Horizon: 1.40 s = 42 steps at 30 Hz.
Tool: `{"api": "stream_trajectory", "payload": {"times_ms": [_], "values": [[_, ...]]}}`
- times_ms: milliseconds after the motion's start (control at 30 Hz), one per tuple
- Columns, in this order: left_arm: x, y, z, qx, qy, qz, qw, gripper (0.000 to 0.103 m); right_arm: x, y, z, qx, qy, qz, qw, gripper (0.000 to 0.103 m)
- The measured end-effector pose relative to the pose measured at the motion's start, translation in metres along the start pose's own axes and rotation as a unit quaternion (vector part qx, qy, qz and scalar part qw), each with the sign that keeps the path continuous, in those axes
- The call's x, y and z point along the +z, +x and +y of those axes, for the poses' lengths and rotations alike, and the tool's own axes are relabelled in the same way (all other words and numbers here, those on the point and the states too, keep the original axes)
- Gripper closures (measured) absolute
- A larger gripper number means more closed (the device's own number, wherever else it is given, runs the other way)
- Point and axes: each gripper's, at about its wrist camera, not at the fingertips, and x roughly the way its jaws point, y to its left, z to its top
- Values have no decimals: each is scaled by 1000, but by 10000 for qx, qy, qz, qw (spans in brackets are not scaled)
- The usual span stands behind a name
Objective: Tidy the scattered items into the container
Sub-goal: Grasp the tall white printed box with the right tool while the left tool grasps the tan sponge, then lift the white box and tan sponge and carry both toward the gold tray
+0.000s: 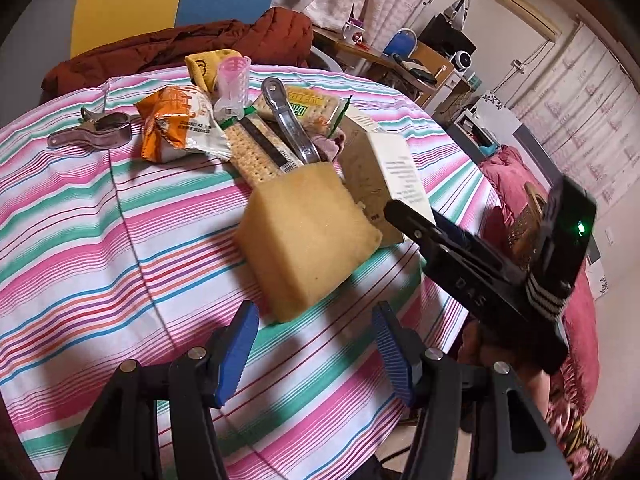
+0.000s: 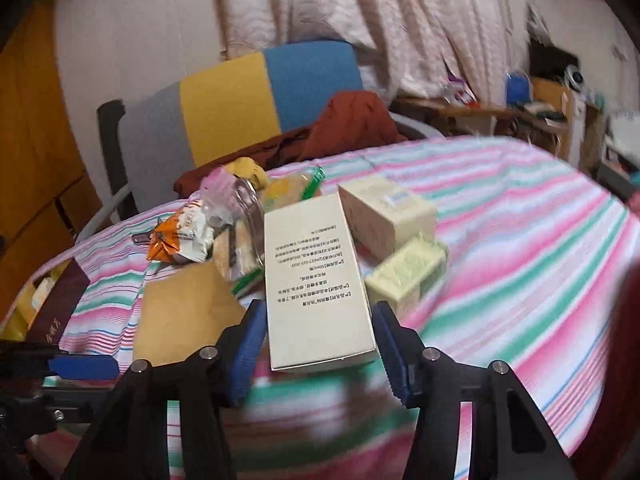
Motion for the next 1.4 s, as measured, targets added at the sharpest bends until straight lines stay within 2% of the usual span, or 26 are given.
{"api": "stream_trajectory", "payload": {"times_ms": [200,333,400,567,633,733,800,900,1067,1400], "values": [[16,4,-14,198,-368,-64,9991,43,0,-8,-17,54,386,184,9991,50],[32,13,-24,349,-546,-38,9979,41,-4,-14,-15,88,299,177,9994,50],[38,18,-29,538,-511,-46,9972,34,-5,-15,-14,83,293,161,9994,50],[43,26,-38,1068,-98,-252,9939,30,-6,-14,-14,123,340,129,9993,50],[41,34,-33,1192,-25,-173,9927,30,-7,-14,-13,130,318,116,9993,49],[39,46,-16,957,-308,14,9949,25,-7,-14,-13,142,304,109,9994,49],[36,48,-9,797,-422,-10,9959,25,-7,-14,-14,156,308,104,9994,49],[31,46,-8,721,-227,-142,9970,27,-8,-15,-13,139,251,103,9995,49],[25,39,3,463,-276,-194,9984,36,-8,-14,-10,86,171,145,9997,50],[9,17,18,357,-307,-196,9987,41,-8,-19,20,248,-187,305,9991,52]]}}
